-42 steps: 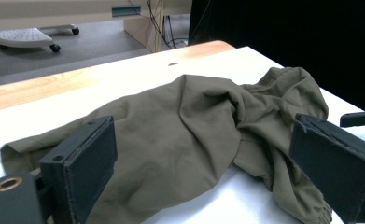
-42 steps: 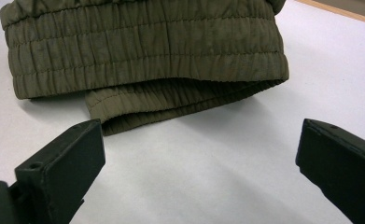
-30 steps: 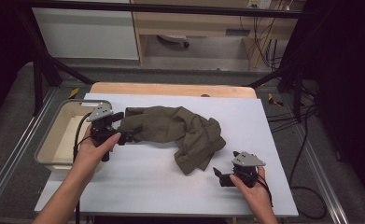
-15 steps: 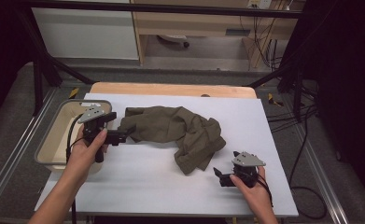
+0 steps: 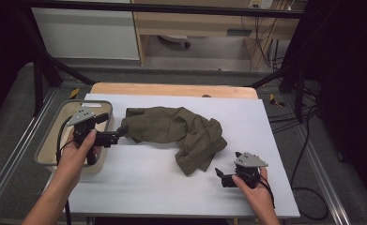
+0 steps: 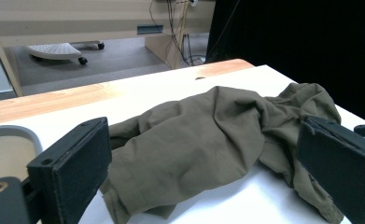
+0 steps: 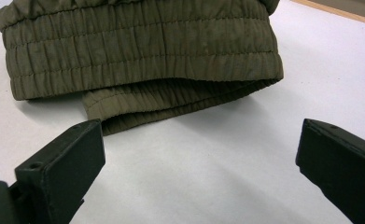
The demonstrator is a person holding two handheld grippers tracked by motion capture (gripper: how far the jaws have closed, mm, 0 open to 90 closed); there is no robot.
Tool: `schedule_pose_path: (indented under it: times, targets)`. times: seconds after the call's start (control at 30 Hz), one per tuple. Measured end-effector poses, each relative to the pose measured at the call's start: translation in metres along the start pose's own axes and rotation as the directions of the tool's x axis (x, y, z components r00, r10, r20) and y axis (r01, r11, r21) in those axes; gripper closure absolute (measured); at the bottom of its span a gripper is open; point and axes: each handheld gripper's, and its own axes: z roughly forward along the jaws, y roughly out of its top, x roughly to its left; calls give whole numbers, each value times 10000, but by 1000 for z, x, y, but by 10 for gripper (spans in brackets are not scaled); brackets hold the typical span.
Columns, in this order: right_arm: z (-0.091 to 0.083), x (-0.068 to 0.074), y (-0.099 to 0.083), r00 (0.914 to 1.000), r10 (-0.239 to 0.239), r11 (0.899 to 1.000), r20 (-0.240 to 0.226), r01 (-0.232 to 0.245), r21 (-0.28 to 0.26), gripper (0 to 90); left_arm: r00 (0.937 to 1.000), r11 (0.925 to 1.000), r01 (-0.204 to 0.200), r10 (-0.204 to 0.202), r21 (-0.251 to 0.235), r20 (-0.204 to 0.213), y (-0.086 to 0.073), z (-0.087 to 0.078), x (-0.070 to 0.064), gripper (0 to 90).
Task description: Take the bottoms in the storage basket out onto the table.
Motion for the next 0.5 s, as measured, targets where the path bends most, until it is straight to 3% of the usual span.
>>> schedule_pose_path:
  times: [0.5]
  targets:
    - [-2, -2, 0, 10000, 45, 10000, 63, -44, -56, 21, 9995, 9998, 20, -26, -183, -319, -4, -15, 10, 34]
